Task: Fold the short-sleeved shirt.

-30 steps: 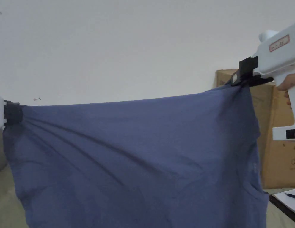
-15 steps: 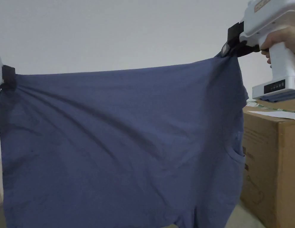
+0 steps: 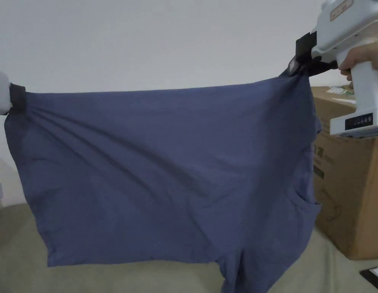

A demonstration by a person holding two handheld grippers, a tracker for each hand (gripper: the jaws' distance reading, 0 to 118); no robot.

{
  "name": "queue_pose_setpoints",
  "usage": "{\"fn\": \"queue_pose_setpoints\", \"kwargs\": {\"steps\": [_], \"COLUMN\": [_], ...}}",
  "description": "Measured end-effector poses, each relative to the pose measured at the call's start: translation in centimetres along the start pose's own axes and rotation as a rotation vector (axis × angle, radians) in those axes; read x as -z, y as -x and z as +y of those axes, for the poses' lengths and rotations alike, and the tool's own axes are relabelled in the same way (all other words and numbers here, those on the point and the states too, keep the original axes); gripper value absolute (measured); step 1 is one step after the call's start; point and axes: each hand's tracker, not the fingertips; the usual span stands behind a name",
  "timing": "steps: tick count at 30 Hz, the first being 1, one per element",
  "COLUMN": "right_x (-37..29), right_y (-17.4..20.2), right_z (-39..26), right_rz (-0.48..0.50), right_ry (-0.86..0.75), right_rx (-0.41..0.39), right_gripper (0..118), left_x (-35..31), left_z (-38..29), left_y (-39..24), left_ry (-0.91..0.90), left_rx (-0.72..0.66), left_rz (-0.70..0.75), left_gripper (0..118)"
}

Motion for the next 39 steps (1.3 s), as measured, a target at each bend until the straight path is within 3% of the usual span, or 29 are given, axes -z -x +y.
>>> {"fn": "queue_pose_setpoints", "kwargs": {"steps": [4,11,16,20,25,30,33,39], "right_x": [6.0,16.6,18.8,15.9,8.2,0.5,-3.8,-11.1], "right_y": [-1.6,-6.5,-9.4,-11.2,-11.3,-10.1,-9.3,-8.8], "right_z": [-6.6,-23.7,-34.9,-39.7,-42.1,-45.0,-47.1,-51.8], "right_rz": [-0.008,-0.033,-0.058,-0.055,0.035,-0.005,0.001,0.001], "right_ry": [0.11,0.393,0.573,0.597,0.569,0.557,0.542,0.525], "right_rx": [-0.026,0.132,0.228,0.261,0.305,0.241,0.292,0.332], "right_gripper": [1,1,1,1,1,1,1,1], "left_x": [4.8,10.3,9.9,6.8,-0.6,-8.8,-13.1,-19.7], "left_z": [-7.6,-25.3,-35.2,-39.0,-40.5,-42.0,-42.9,-45.1], "left_y": [-0.5,-1.2,-1.1,0.1,0.7,1.6,2.2,3.5], "left_ry": [0.15,0.455,0.639,0.671,0.63,0.625,0.625,0.638], "left_rx": [-0.004,-0.086,-0.154,-0.213,-0.214,-0.19,-0.122,-0.14], "left_rz": [-0.003,-0.003,-0.001,0.007,-0.015,-0.042,-0.036,-0.028], "left_gripper": [5,5,5,5,5,5,5,5]}}
